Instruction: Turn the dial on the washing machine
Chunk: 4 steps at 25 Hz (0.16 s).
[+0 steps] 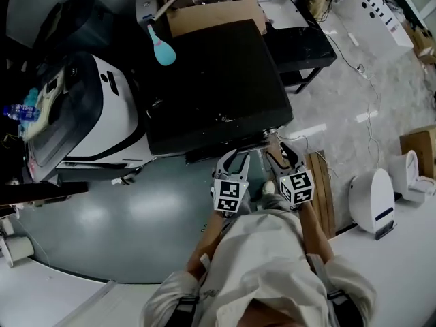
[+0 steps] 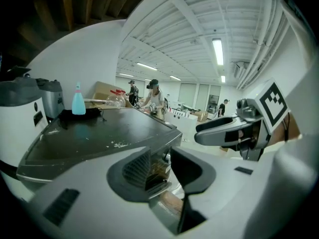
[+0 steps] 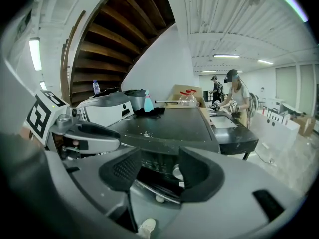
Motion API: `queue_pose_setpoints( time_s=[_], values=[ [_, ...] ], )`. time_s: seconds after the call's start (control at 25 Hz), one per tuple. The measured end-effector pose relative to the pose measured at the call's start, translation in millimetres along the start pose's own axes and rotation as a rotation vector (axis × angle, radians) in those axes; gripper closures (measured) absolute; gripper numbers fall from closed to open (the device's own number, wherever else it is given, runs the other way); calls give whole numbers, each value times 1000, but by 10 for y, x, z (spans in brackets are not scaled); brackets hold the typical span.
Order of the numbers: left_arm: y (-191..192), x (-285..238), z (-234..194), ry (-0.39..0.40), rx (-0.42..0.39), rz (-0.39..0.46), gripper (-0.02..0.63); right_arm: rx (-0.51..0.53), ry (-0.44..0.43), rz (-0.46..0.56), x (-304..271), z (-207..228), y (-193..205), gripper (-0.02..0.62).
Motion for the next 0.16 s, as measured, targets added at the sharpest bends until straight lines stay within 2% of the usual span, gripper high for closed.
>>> queue_pose_setpoints(
  time_s=[0.16],
  values=[
    [-39, 57, 102, -34, -1, 0, 476, 3, -22, 16, 89, 44, -29, 364]
  ],
)
Point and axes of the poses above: the fingertips, and each gripper's own axes: x backward along the fingers, z to its right, y out of its underside, the point moved 4 cm from there along x, backward along the fingers, and after that the axes turned 2 degrees about -x, right-handed, at the moved point
